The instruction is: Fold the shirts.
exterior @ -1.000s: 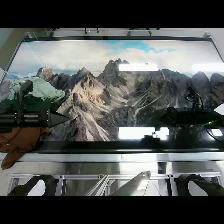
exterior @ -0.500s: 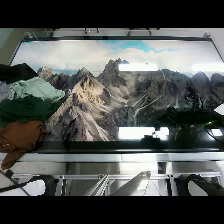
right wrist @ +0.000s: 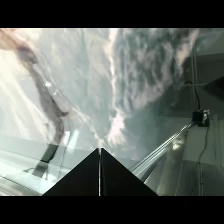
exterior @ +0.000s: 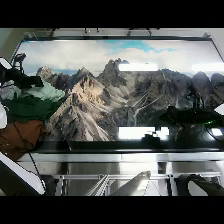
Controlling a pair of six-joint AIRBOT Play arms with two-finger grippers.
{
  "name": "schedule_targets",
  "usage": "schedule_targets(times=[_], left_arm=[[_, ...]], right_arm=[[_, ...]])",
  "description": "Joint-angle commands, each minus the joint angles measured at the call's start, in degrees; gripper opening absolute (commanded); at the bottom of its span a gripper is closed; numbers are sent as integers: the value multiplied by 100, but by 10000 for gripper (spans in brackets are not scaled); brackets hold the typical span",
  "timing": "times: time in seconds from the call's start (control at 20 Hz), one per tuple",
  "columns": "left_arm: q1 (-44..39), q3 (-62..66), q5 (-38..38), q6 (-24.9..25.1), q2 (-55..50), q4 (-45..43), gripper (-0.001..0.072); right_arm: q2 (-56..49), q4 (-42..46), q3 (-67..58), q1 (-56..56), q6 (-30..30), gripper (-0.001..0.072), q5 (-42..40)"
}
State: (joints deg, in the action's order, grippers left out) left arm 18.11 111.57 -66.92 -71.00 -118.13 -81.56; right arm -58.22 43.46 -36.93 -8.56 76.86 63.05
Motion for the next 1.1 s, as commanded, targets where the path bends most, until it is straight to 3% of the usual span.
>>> schedule_targets(times=[0.0,0.05,0.1,0.25,0.4,0.5,0.6,0.9,1.05], left_arm=[[-151,179,-273,-26,-321,-151,664],[-203,181,-404,-24,-321,-151,387],[-256,184,-619,-22,-321,-133,-2],[-538,186,-1021,-236,-136,636,14],[-1010,192,-1049,-129,592,2767,20],[-1357,190,-1239,339,1174,4631,21],[-1722,190,-1290,439,1690,5707,21],[-3025,179,-2135,376,2190,5746,20],[-3711,177,-2146,-146,1969,4572,19]], right_arm=[[4,-2,2,2,0,14,-26],[4,-2,2,2,0,14,-26],[4,-4,2,2,0,14,-26],[4,-4,2,2,0,14,-26],[4,-2,2,2,0,14,-24],[4,-2,2,2,0,14,-4],[4,2,2,0,-68,14,-4],[4,2,0,0,-66,14,302],[4,44,0,-4,-321,14,535]])
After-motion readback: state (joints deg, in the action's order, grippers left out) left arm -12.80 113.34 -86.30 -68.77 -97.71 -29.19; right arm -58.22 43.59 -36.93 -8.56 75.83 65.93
